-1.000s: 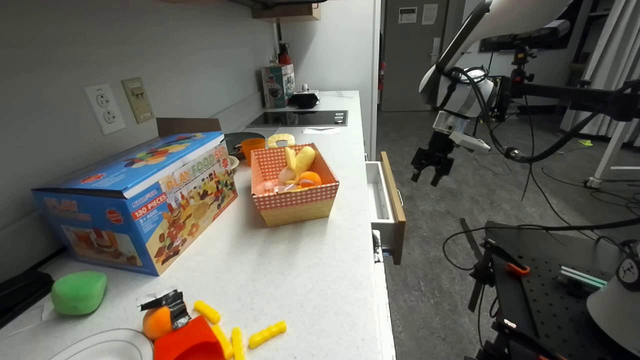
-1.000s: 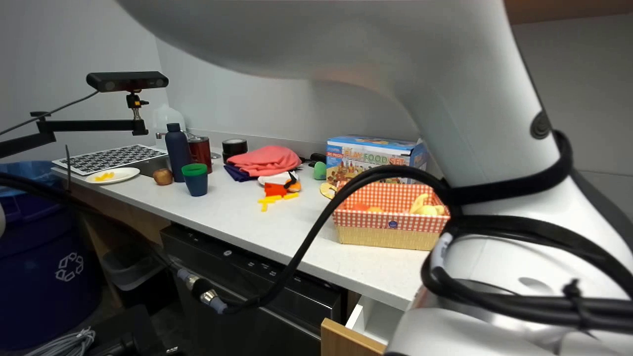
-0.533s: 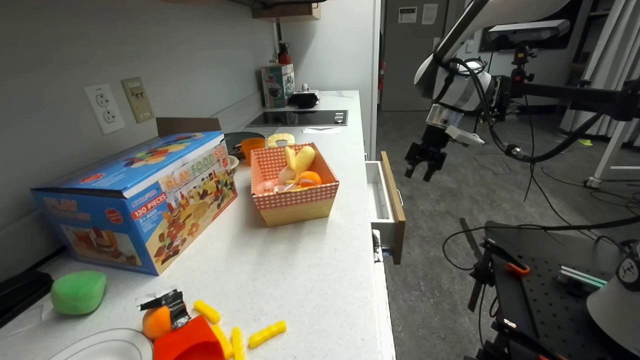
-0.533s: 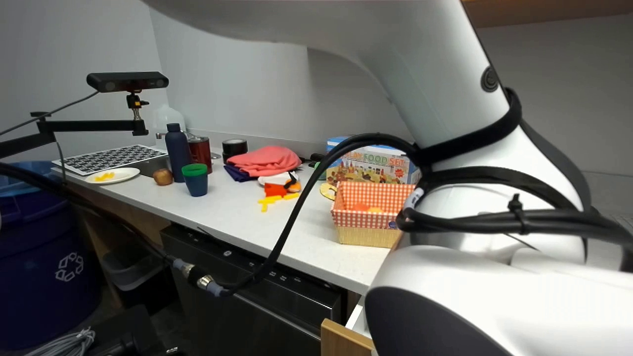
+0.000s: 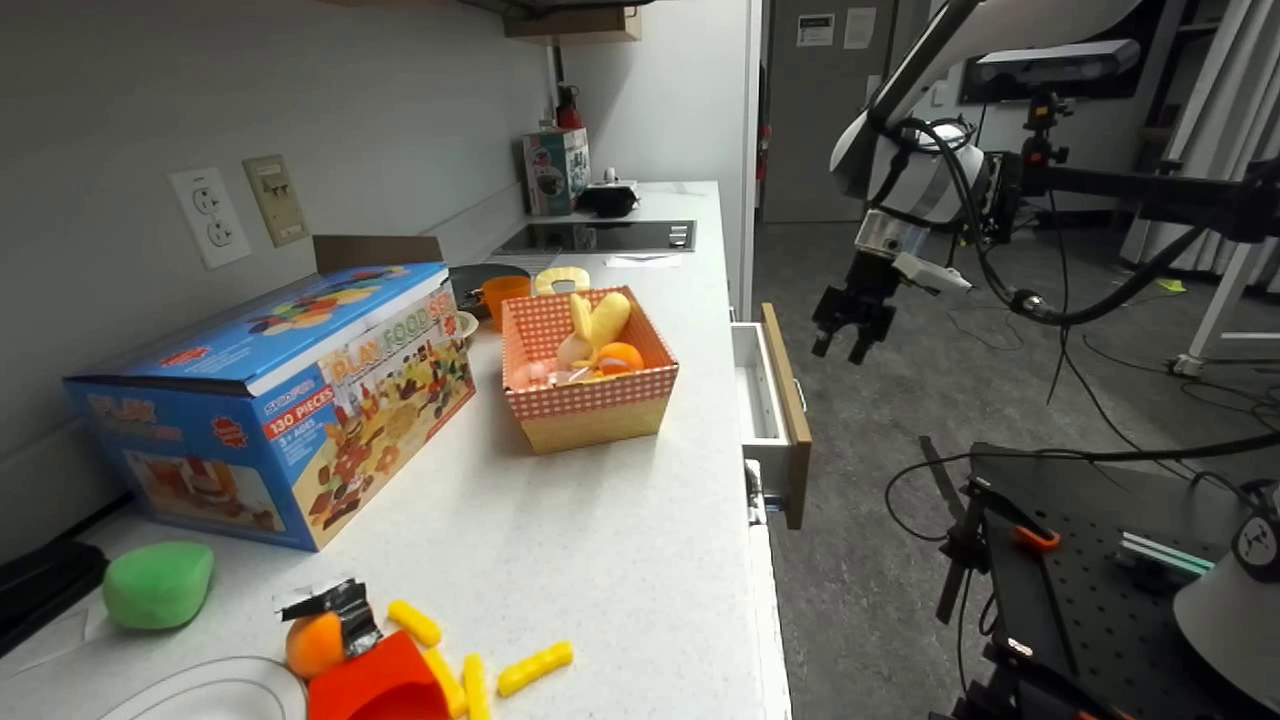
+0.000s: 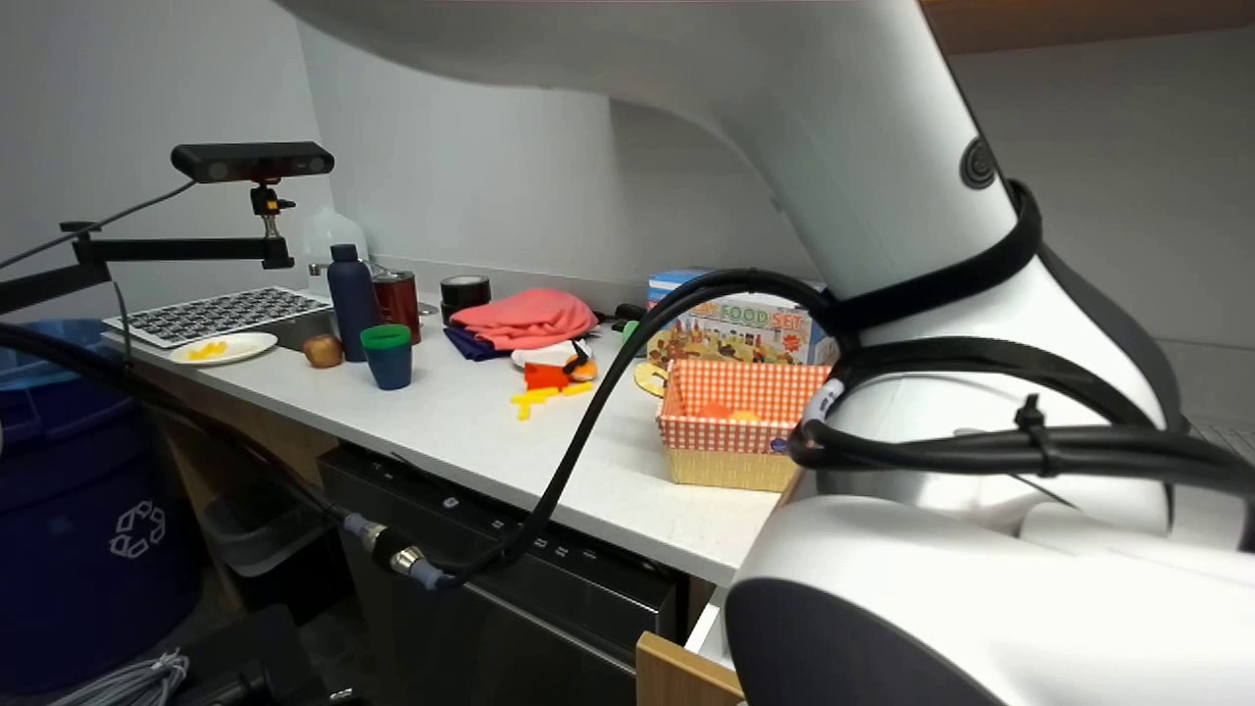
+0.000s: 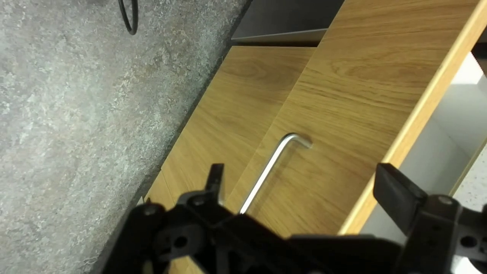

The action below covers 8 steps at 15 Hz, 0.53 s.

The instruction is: Pick up the plush toy from the counter and put it in the drawer and close it

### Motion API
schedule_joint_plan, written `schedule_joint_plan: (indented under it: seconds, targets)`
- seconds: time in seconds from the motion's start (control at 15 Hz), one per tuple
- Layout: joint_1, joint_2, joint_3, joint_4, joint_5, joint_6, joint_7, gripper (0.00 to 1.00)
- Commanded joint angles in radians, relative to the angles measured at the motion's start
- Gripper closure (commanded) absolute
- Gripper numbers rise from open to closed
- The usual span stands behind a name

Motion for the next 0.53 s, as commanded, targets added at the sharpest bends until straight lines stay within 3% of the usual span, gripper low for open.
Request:
schedule_joint_plan:
  seconds: [0.0,0.47]
  targets:
    - [0.027,-0.045,-0.027,0.019,-0.04,-0.022,-0.017,0.0]
    - [0.097,-0.108,-0.02,0.093,-0.192,-0.051,-0.078,0.0]
